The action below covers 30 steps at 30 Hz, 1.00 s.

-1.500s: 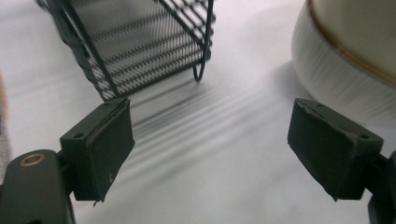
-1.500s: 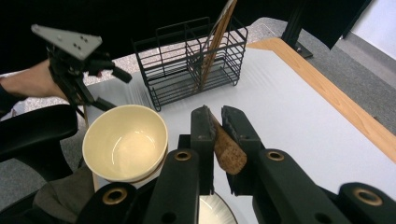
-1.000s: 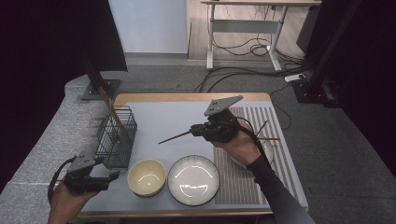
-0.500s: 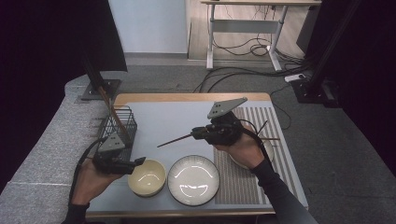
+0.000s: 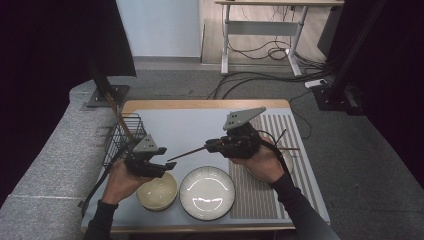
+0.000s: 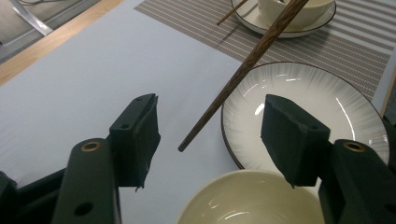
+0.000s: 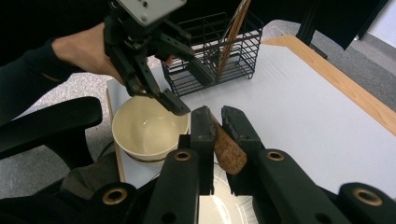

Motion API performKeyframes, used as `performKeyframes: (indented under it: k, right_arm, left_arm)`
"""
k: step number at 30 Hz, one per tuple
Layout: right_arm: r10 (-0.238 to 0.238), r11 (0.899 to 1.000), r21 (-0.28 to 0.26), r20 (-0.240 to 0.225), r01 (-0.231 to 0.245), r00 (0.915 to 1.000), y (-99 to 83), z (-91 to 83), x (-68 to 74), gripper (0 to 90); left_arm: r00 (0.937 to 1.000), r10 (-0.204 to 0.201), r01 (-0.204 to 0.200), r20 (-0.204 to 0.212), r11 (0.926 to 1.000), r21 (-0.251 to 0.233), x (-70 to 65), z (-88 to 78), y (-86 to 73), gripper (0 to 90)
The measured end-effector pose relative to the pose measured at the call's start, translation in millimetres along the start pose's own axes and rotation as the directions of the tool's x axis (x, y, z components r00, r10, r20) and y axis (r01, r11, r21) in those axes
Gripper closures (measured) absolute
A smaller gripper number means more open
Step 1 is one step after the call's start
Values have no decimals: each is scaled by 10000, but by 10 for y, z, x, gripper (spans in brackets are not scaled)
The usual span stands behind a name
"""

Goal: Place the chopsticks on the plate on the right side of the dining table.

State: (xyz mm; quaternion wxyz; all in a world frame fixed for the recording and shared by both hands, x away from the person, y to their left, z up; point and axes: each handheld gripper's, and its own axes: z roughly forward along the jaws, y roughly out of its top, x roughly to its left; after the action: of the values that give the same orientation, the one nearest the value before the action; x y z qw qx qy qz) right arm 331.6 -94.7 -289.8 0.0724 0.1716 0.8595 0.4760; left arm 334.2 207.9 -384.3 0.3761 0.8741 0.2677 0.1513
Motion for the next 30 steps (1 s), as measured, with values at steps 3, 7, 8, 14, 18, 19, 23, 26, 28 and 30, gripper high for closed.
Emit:
performKeyframes:
  k: [3,7,8,14,18,19,23,26,28,30]
  right_arm:
    - [-14,10000,-11,-36,14,10000,2,0,9,828]
    - [-21,10000,30,-111,21,9999,5,20,21,828]
    - [-24,10000,33,-149,24,9999,6,27,24,828]
    - [-28,10000,53,-282,29,9996,27,58,42,828]
    - [-36,10000,78,-326,39,9995,41,72,46,828]
    - [-6,10000,87,-316,9,9995,43,72,41,827]
    - [77,9999,100,-86,-76,9999,44,77,-3,787]
    - [272,9996,106,304,-275,9992,45,94,-67,732]
    - [444,9990,69,426,-447,9981,53,106,-122,710]
    - [636,9979,41,534,-639,9965,59,125,-174,684]
  left_arm:
    - [9999,104,-104,54,9999,11,-1,33,-5,429]
    - [9996,221,-222,163,9998,15,-19,72,-2,521]
    - [9994,264,-264,203,9996,14,-22,83,-2,546]
    - [9974,549,-557,471,9983,167,-48,148,-1,676]
    - [9963,742,-750,444,9970,168,-62,161,-5,750]
    - [9956,835,-843,435,9963,162,-67,158,-8,756]
    - [9922,1147,-1155,495,9932,143,-90,135,-24,784]
    - [9878,1442,-1452,582,9893,136,-117,110,-30,814]
    - [9838,1692,-1704,594,9852,168,-141,89,-25,830]
    - [9800,1894,-1910,607,9813,225,-167,74,-13,847]
